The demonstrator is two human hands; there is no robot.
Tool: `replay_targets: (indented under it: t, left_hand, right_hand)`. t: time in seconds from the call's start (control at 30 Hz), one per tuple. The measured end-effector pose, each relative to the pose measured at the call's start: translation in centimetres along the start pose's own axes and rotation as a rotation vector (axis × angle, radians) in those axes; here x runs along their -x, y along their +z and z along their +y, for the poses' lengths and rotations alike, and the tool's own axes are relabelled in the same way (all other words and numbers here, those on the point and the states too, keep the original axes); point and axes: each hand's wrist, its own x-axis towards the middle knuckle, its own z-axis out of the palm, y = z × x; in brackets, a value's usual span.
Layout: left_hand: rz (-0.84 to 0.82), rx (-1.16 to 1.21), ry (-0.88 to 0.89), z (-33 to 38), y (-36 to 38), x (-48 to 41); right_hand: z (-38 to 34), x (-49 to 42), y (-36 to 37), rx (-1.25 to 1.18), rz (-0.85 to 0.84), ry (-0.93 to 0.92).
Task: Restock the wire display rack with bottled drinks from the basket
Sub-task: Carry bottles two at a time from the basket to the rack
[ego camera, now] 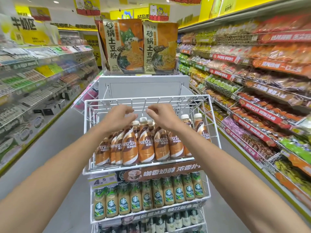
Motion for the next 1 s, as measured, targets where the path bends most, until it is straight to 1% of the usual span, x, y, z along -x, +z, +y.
replay_targets:
  t: [0.1,0.2,0.3,0.37,0.43,0.53,0.63,0.7,0.77,0.87,0.93,1.0]
  left_hand:
    - [-0.089,-0.257,0.138,3.3,0.1,-1.4]
    - [-0.204,-0.355,0.291,9.2,2.7,-2.6]
    - [-0.283,-0.355,0.457,17.2,8.1,-3.0]
    - [-0.345,-0.337,0.546,23.4,13.0,-2.5]
    - [-0.414,-0.309,0.59,29.7,18.7,-1.4]
    - [-0.543,-0.27,0.641,39.6,27.2,2.0]
    - [-0.687,-0.245,0.717,49.0,35.0,6.4]
    - [-0.749,-0.237,0.768,54.6,40.0,9.4]
    - [-0.802,-0.233,0.819,59.3,44.0,12.4]
    - [-0.9,-0.236,0.88,64.7,49.2,16.3]
    - [-0.963,-0.241,0.901,67.1,52.6,17.8]
    - [-1.004,-0.245,0.903,68.5,56.3,18.7]
  right_hand:
    - [1.9,2.0,-3.1,0.208,-0.034,-0.074]
    - [6.1,6.1,-6.8,0.393,-0.102,-0.003]
    - [11.9,12.9,-11.7,0.496,-0.137,0.151]
    - [16.1,18.9,-15.9,0.548,-0.169,0.305]
    - [20.2,25.9,-20.3,0.589,-0.197,0.486]
    - [25.5,37.4,-26.8,0.619,-0.211,0.706]
    - [28.8,49.2,-32.6,0.617,-0.202,0.908]
    - [31.2,56.9,-35.7,0.598,-0.204,1.05]
    - [33.3,63.6,-38.0,0.59,-0.209,1.154]
    - [36.0,71.0,-39.9,0.571,-0.22,1.256]
    - [37.5,73.8,-40.5,0.537,-0.228,1.301]
    - [40.1,76.0,-40.0,0.491,-0.276,1.332]
